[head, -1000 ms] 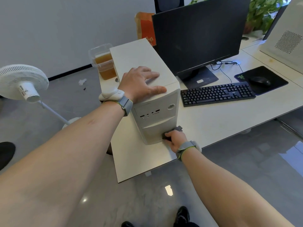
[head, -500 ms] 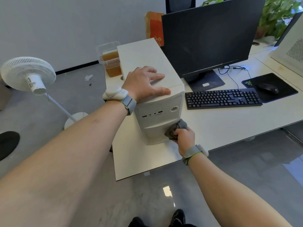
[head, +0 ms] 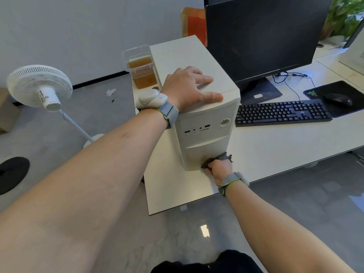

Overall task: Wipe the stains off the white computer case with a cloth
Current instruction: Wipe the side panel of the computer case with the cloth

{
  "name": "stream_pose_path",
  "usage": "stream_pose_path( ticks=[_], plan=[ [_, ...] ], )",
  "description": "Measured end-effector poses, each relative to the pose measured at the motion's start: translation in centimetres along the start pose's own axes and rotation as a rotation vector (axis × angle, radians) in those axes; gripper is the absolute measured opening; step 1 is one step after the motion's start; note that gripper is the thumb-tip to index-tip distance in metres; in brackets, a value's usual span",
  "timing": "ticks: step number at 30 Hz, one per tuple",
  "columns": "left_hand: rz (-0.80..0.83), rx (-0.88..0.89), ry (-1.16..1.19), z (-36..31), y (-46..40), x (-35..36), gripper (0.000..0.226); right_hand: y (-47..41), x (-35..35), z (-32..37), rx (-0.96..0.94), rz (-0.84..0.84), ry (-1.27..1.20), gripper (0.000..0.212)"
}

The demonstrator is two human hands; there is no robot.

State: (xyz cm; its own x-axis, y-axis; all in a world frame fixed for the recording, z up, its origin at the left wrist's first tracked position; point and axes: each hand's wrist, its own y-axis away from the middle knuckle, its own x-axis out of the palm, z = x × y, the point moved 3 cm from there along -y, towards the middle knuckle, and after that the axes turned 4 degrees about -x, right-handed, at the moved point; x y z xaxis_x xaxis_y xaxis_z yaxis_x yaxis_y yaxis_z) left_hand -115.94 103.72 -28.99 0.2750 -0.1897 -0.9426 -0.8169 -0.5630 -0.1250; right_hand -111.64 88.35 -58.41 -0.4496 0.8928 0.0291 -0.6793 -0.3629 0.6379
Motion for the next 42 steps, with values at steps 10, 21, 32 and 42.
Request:
stream_pose_path(
  ticks=[10,21,32,42],
  plan=[
    [0.0,0.018,-0.01,-0.1,0.1,-0.3,0.085,4.0,0.1,2.9,-0.106,-0.073,-0.199,0.04],
    [-0.003,0.038,-0.042,0.0,0.2,-0.2,0.085,7.0,0.6,5.4,-0.196,-0.218,-0.288,0.019],
    [-0.007,0.046,-0.044,-0.1,0.4,-0.4,0.087,10.3,0.5,8.1,-0.409,-0.147,-0.31,0.022],
    [-0.011,0.049,-0.054,0.0,0.2,-0.2,0.09,8.1,0.1,6.1,-0.24,-0.15,-0.297,0.037]
  ],
)
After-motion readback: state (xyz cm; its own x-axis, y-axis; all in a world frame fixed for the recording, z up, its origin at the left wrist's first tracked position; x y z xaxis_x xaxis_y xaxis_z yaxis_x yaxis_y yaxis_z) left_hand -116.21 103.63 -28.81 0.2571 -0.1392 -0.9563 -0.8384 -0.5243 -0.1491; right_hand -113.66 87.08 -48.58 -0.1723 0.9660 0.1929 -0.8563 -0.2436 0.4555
